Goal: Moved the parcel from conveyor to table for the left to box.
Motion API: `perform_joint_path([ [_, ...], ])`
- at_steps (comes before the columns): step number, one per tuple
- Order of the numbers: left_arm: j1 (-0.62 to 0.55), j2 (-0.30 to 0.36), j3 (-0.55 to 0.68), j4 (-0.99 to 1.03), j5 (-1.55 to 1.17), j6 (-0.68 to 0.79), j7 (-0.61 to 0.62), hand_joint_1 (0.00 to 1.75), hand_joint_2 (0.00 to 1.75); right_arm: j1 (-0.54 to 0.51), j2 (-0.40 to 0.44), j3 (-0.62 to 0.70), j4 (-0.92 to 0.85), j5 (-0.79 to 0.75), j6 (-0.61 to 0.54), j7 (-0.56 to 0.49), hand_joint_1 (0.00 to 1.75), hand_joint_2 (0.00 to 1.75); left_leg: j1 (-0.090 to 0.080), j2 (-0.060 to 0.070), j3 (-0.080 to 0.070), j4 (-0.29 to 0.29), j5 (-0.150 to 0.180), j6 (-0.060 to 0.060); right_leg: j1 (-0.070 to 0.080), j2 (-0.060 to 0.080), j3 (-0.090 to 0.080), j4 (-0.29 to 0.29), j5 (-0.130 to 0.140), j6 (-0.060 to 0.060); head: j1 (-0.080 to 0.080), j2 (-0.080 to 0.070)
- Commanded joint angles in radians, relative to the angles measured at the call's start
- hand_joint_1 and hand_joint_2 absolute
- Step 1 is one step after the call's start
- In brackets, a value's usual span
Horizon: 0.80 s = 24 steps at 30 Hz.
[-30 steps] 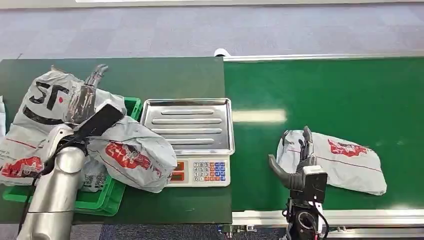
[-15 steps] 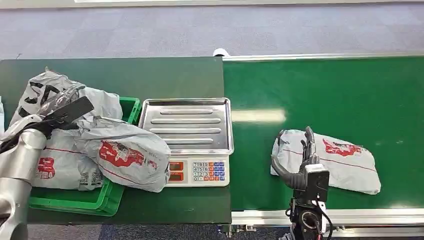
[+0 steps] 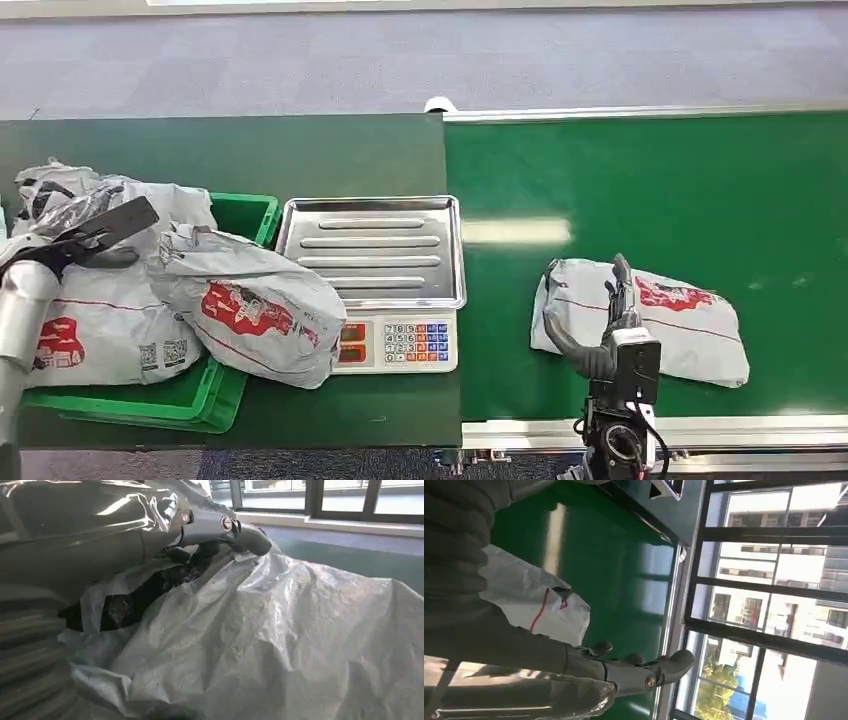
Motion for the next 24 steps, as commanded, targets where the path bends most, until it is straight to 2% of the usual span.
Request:
perform_joint_path([
  [1,0.092,-0.078,0.062,-0.207,0.017,0.114,-0.043,0.0,1.75,0.002,0.001,-0.021,-0.012,0.0,0.011,0.006,0.0,1.75,0.0,-0.002,0.003,-0.002,0.0,0.002,0.0,-0.004,0.004,-0.003,0.0,0.0,0.0,0.0],
  [2,0.124,-0.137,0.099,-0.321,0.106,0.132,-0.116,0.0,1.75,0.008,0.003,-0.019,-0.018,0.002,0.015,0.007,0.0,1.75,0.0,-0.003,0.001,-0.001,0.001,0.001,0.0,-0.005,0.003,-0.002,0.0,0.0,0.0,0.0],
  [4,0.17,-0.182,0.093,-0.452,0.175,0.123,-0.134,0.0,1.75,0.004,0.0,-0.006,-0.006,0.01,0.034,0.016,0.0,1.75,0.0,-0.006,0.001,-0.001,0.001,0.001,0.0,-0.008,0.003,-0.002,-0.001,0.0,0.0,0.0],
  [6,0.228,-0.27,0.115,-0.612,0.333,0.173,-0.22,0.0,1.75,-0.022,-0.014,0.041,0.047,0.08,0.062,0.057,0.0,1.75,0.0,-0.006,0.0,-0.001,0.001,0.001,0.0,-0.007,0.002,-0.002,-0.001,0.001,0.0,0.0],
  [8,0.292,-0.363,0.125,-0.758,0.596,0.112,-0.297,0.0,1.75,-0.058,-0.023,0.088,0.082,0.133,0.058,0.041,0.0,1.75,-0.001,-0.005,0.0,-0.001,0.001,0.001,-0.001,-0.006,0.002,-0.002,0.0,0.001,0.0,0.0],
  [10,0.344,-0.441,0.099,-0.86,0.762,0.096,-0.344,0.0,1.75,-0.097,-0.025,0.133,0.082,0.164,0.056,0.022,0.0,1.75,-0.002,-0.002,0.0,-0.001,0.0,0.001,-0.001,-0.003,0.001,-0.002,0.0,0.001,0.0,0.0],
  [12,0.391,-0.487,0.059,-0.919,0.844,0.119,-0.363,0.0,1.75,-0.132,-0.024,0.171,0.07,0.187,0.051,0.022,0.0,1.75,-0.002,-0.001,0.0,-0.001,0.0,0.001,-0.002,-0.002,0.001,-0.001,0.0,0.001,0.0,0.0],
  [13,0.405,-0.489,0.03,-0.931,0.838,0.165,-0.382,0.0,1.75,-0.145,-0.027,0.189,0.064,0.191,0.052,0.03,0.0,1.75,-0.002,-0.001,0.001,-0.001,0.0,0.002,-0.002,-0.002,0.002,-0.002,0.0,0.001,0.0,0.0],
  [16,0.467,-0.546,-0.035,-0.956,0.894,0.228,-0.431,0.0,1.75,-0.234,-0.035,0.269,0.092,0.224,0.086,0.026,0.0,1.75,-0.002,0.0,0.001,-0.001,0.0,0.002,-0.003,-0.001,0.002,-0.002,0.0,0.001,0.0,0.0],
  [20,0.498,-0.543,-0.092,-0.946,0.889,0.245,-0.426,0.0,1.75,-0.289,-0.033,0.307,0.142,0.233,0.099,0.047,0.0,1.75,-0.002,0.001,0.001,-0.001,0.0,0.001,-0.002,0.0,0.001,-0.002,0.001,0.0,0.0,0.0],
  [22,0.513,-0.531,-0.14,-0.915,0.845,0.22,-0.395,0.0,1.75,-0.335,-0.045,0.345,0.199,0.239,0.16,0.07,0.0,1.75,-0.002,0.0,0.001,-0.001,0.0,0.001,-0.002,-0.001,0.001,-0.001,0.0,0.0,0.0,0.0],
  [24,0.519,-0.559,-0.15,-0.867,0.792,0.242,-0.389,0.0,1.75,-0.399,-0.043,0.376,0.303,0.214,0.265,0.094,0.0,1.75,-0.002,0.001,0.002,-0.001,0.0,0.001,-0.002,0.0,0.002,-0.002,0.001,0.001,0.0,0.0],
])
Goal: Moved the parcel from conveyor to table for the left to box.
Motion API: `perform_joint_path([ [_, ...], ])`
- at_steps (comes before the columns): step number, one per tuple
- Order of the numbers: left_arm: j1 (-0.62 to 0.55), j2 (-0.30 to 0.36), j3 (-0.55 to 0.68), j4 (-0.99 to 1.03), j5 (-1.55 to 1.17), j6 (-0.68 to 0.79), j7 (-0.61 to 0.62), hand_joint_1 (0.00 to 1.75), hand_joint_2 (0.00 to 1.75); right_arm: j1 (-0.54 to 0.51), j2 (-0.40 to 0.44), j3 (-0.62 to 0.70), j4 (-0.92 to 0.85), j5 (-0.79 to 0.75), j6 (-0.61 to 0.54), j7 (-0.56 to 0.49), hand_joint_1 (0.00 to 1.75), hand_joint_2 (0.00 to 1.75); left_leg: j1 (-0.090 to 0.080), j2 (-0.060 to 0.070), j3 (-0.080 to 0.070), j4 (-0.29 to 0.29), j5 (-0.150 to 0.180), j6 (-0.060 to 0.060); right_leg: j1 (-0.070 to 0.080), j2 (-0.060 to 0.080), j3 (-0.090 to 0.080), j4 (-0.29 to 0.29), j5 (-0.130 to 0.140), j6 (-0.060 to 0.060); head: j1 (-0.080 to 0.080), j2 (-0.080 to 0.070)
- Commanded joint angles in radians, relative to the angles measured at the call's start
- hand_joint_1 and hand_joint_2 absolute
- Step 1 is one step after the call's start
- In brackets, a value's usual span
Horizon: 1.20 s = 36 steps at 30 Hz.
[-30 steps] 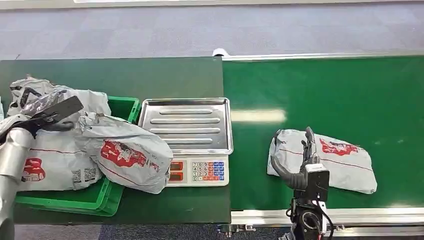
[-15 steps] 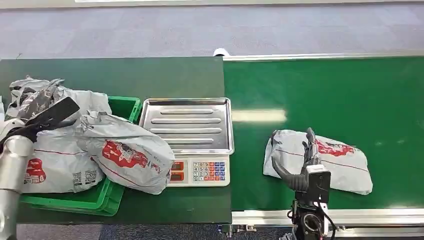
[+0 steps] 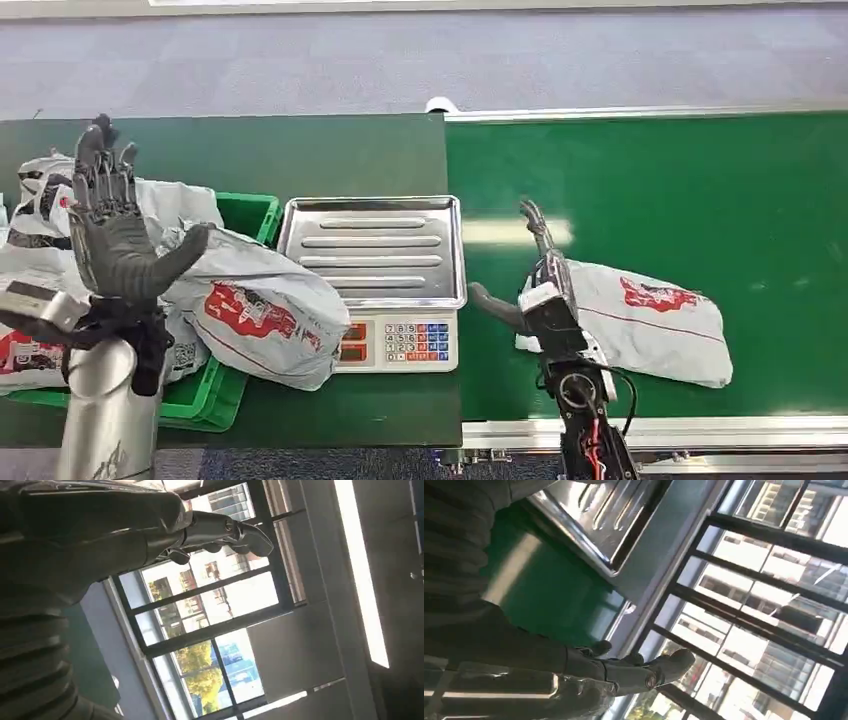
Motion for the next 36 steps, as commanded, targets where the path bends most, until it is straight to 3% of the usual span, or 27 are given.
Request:
perform_joint_path([
  [1,0.072,-0.085,-0.124,0.062,-0.098,0.015,0.041,0.0,1.75,-0.237,-0.039,0.166,0.333,-0.033,0.226,0.056,0.0,1.75,-0.001,0.002,0.003,-0.002,0.0,0.001,0.0,0.001,0.003,-0.002,0.001,0.0,0.0,0.0],
  [6,0.028,-0.11,-0.134,0.15,-0.121,0.115,0.036,0.0,1.75,-0.411,0.014,0.252,0.685,-0.059,0.374,0.064,0.0,1.75,-0.001,0.003,0.003,-0.002,0.001,0.001,0.0,0.001,0.003,-0.002,0.001,0.0,0.0,0.0],
  [9,0.007,-0.144,-0.116,0.157,-0.154,0.284,0.012,0.0,1.75,-0.49,0.059,0.349,0.844,-0.015,0.401,0.101,0.0,1.75,0.0,0.002,0.002,-0.001,0.0,0.0,0.0,0.001,0.002,0.0,0.001,0.0,0.0,0.0],
  [10,0.005,-0.144,-0.118,0.157,-0.154,0.285,0.012,0.0,1.75,-0.489,0.063,0.35,0.845,-0.015,0.397,0.101,0.0,1.75,0.0,0.002,0.002,0.0,0.0,0.0,0.0,0.001,0.001,0.0,0.001,0.0,0.0,0.0],
  [15,-0.01,-0.175,-0.068,0.152,-0.247,0.63,-0.057,0.0,1.75,-0.489,0.087,0.441,0.876,0.016,0.419,0.018,0.0,1.75,0.0,-0.003,0.001,0.0,0.0,0.0,0.001,-0.003,0.002,0.0,0.0,0.0,0.0,0.0],
  [26,-0.01,-0.178,-0.055,0.133,-0.275,0.677,-0.057,0.0,1.75,-0.487,0.087,0.443,0.869,0.006,0.422,-0.005,0.0,1.75,0.0,-0.005,0.0,0.0,0.001,0.0,0.001,-0.004,0.001,0.0,0.0,0.0,0.0,0.0],
  [28,-0.011,-0.273,0.115,0.007,-0.405,0.677,-0.057,0.0,1.75,-0.478,0.098,0.453,0.855,-0.001,0.373,-0.062,0.0,1.75,0.001,-0.005,-0.001,0.001,0.0,0.001,0.001,-0.004,0.001,0.0,0.0,0.0,0.0,0.0],
  [29,-0.011,-0.289,0.157,-0.036,-0.427,0.677,-0.057,0.0,1.75,-0.472,0.105,0.457,0.845,-0.003,0.332,-0.088,0.0,1.75,0.001,-0.003,0.0,0.0,0.0,0.001,0.001,-0.003,0.001,0.0,0.0,-0.001,0.0,0.0],
  [30,-0.01,-0.296,0.177,-0.058,-0.426,0.677,-0.057,0.0,1.75,-0.465,0.106,0.466,0.83,0.007,0.286,-0.121,0.0,1.75,0.001,-0.002,-0.002,0.002,-0.001,0.0,0.002,-0.001,-0.001,0.001,0.0,0.0,0.0,0.0],
  [34,0.01,-0.292,0.199,-0.09,-0.388,0.677,-0.057,0.0,1.75,-0.437,0.131,0.505,0.761,0.1,-0.076,-0.137,0.0,1.75,0.001,-0.001,0.002,0.0,-0.002,0.001,0.001,-0.001,0.002,0.0,-0.001,-0.001,0.0,0.0],
  [36,0.011,-0.289,0.197,-0.078,-0.379,0.677,-0.057,0.0,1.75,-0.436,0.14,0.5,0.75,0.119,-0.145,-0.128,0.0,1.75,0.001,-0.003,0.0,0.0,0.0,0.0,0.001,-0.002,0.0,0.0,0.0,0.0,0.0,0.0],
])
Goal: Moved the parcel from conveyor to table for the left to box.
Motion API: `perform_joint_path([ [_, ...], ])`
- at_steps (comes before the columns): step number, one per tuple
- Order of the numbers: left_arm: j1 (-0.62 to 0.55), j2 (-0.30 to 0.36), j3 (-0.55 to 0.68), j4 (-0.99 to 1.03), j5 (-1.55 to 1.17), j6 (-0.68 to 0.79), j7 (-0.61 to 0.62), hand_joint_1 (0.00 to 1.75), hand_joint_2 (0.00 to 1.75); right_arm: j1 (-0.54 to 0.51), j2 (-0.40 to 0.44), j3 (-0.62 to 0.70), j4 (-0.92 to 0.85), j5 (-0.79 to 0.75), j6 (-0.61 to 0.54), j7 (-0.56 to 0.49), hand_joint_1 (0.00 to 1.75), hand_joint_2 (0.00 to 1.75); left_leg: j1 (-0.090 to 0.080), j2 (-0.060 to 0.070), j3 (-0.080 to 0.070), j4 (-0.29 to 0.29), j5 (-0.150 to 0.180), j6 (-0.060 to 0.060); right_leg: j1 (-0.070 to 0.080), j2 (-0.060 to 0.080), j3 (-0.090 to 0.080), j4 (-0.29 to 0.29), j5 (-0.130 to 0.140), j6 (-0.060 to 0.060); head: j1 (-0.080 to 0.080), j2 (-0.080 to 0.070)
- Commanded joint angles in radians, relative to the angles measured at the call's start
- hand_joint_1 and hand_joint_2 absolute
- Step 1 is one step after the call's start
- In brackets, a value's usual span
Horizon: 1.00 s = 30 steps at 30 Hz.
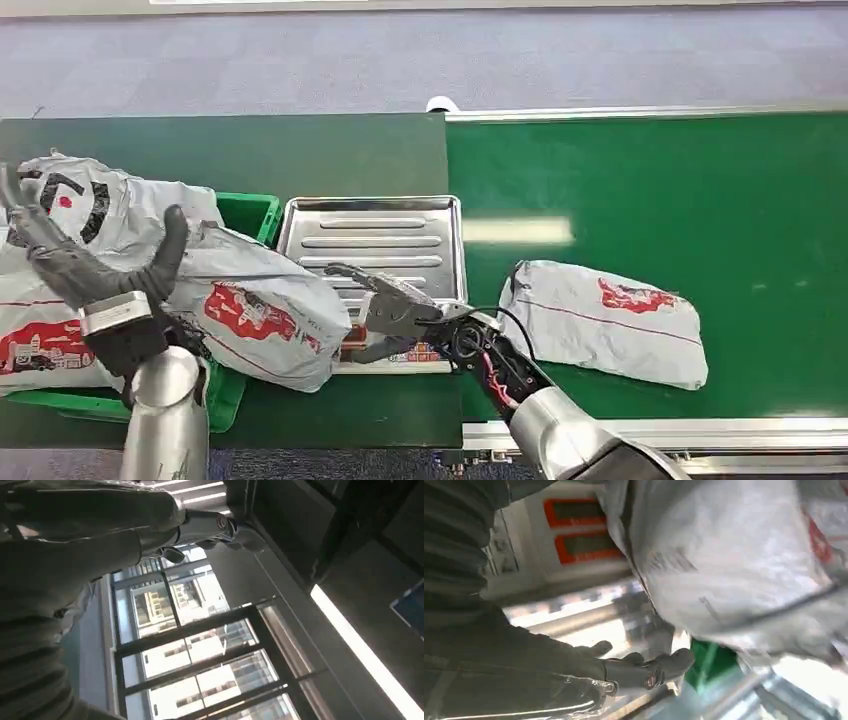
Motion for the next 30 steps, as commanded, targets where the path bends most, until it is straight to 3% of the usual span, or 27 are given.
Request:
perform_joint_path([
  [1,-0.003,-0.053,0.136,-0.057,0.032,0.004,0.002,0.0,1.75,0.004,0.035,0.071,-0.053,0.065,-0.356,0.018,0.0,1.75,0.0,0.001,0.003,-0.001,-0.001,0.001,0.001,-0.001,0.003,-0.001,-0.001,-0.001,0.0,0.0],
  [7,-0.019,-0.045,0.094,0.01,0.071,0.004,0.002,0.0,1.75,-0.015,0.028,0.09,-0.007,0.095,-0.481,0.046,0.0,1.75,0.0,-0.002,0.001,-0.001,0.001,0.001,0.0,-0.003,0.002,-0.001,0.0,0.0,0.001,0.0],
  [12,-0.046,-0.039,0.073,0.072,0.091,0.004,0.002,0.0,1.75,-0.031,0.035,0.127,0.028,0.13,-0.5,0.053,0.0,1.75,0.0,-0.002,0.001,-0.001,0.001,0.001,0.0,-0.003,0.002,-0.001,-0.001,0.0,0.001,0.0],
  [15,-0.088,-0.011,0.026,0.161,0.134,0.004,0.002,0.0,1.75,-0.07,0.035,0.255,0.063,0.128,-0.281,0.104,0.0,1.75,0.0,-0.002,0.001,0.0,0.001,0.0,0.0,-0.003,0.001,0.0,-0.001,0.0,0.001,0.0],
  [17,-0.088,-0.011,0.026,0.161,0.134,0.004,0.002,0.0,1.75,-0.07,0.035,0.255,0.063,0.128,-0.281,0.104,0.0,1.75,0.0,-0.003,0.001,-0.001,0.001,0.0,0.0,-0.004,0.002,0.0,-0.001,0.0,0.001,0.0],
  [23,-0.104,-0.004,0.006,0.215,0.155,0.004,0.002,0.0,1.75,-0.085,0.035,0.363,0.113,0.183,-0.102,0.176,0.0,1.75,0.0,-0.002,0.002,-0.001,0.001,0.001,0.0,-0.003,0.003,-0.001,0.0,0.0,0.001,0.0],
  [30,-0.092,0.0,0.003,0.221,0.164,0.004,0.002,0.0,1.75,-0.08,0.035,0.388,0.12,0.185,-0.06,0.183,0.0,1.75,0.0,-0.001,0.001,-0.001,0.0,0.0,0.0,-0.002,0.002,-0.001,0.0,0.0,0.001,0.0],
])
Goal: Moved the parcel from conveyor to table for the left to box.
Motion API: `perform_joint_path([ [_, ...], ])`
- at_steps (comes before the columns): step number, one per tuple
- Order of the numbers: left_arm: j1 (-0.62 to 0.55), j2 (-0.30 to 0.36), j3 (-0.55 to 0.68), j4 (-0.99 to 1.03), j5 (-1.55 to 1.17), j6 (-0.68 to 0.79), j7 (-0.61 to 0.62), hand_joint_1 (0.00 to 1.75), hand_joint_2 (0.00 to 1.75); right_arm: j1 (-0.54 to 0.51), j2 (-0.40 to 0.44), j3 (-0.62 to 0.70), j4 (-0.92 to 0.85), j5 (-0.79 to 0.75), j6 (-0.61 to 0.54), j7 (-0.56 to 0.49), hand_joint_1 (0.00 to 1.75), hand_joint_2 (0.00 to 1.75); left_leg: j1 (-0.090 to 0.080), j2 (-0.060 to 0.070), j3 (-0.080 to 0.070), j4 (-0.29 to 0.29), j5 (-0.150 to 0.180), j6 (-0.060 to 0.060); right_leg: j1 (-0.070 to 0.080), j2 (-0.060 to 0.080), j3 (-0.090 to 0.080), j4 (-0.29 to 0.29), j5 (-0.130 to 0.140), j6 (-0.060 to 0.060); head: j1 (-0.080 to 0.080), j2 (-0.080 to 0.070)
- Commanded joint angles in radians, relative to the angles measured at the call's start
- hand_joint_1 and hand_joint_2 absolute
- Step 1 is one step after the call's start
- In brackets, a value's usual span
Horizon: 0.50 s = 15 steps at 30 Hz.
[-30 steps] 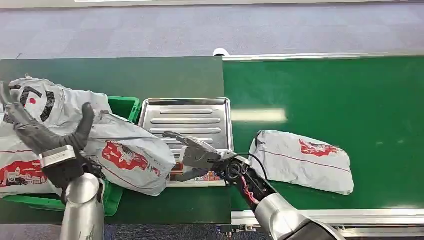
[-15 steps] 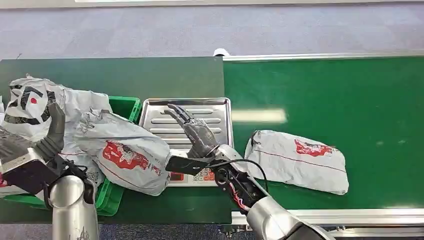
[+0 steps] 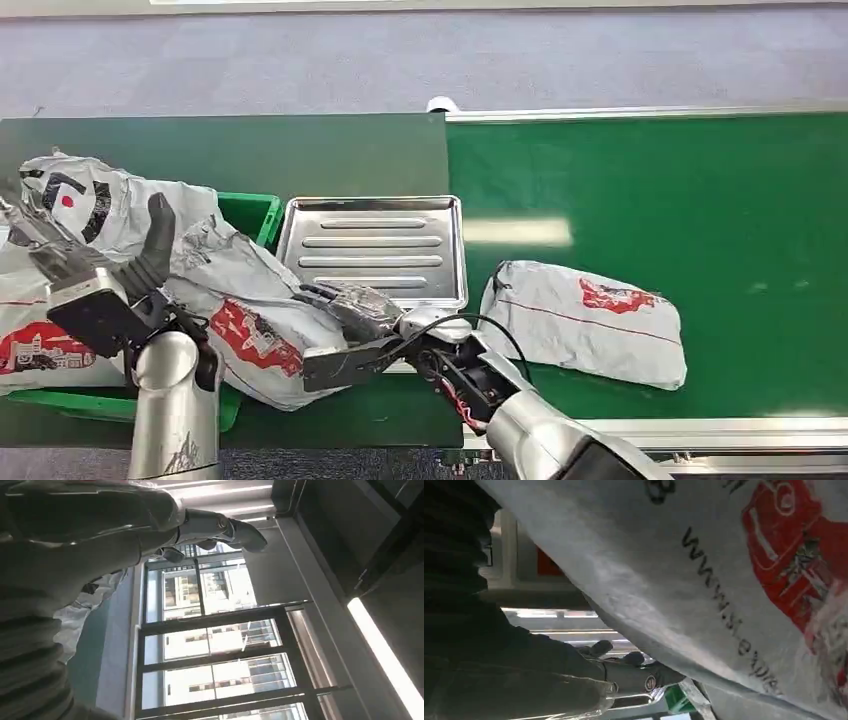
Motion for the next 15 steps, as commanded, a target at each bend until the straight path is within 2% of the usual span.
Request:
perform_joint_path([
  [1,-0.03,0.031,-0.016,0.109,0.014,0.004,0.002,0.0,1.75,-0.042,-0.007,0.112,0.099,0.002,0.057,0.006,0.0,1.75,0.0,-0.001,0.003,-0.002,0.001,0.001,0.0,-0.004,0.004,-0.002,0.0,-0.001,0.0,0.0],
  [8,-0.036,0.032,-0.003,0.123,0.017,0.004,0.002,0.0,1.75,-0.038,-0.007,0.126,0.099,0.008,-0.03,-0.036,0.0,1.75,0.0,-0.001,0.001,-0.001,0.0,0.001,0.0,-0.003,0.002,-0.001,0.0,0.0,0.0,0.0],
  [10,-0.029,0.032,-0.001,0.113,0.019,0.004,0.002,0.0,1.75,-0.034,-0.007,0.113,0.092,-0.004,-0.081,-0.052,1.75,1.75,0.0,-0.001,0.001,-0.001,0.0,0.0,0.0,-0.002,0.001,-0.001,0.0,0.0,0.0,0.0],
  [15,-0.019,0.025,0.01,0.097,0.015,0.004,0.002,0.0,1.75,-0.033,-0.008,0.019,0.073,-0.062,-0.287,-0.12,1.75,1.75,0.0,-0.001,0.001,-0.001,0.0,0.001,0.0,-0.002,0.001,-0.001,0.0,0.0,0.0,0.0],
])
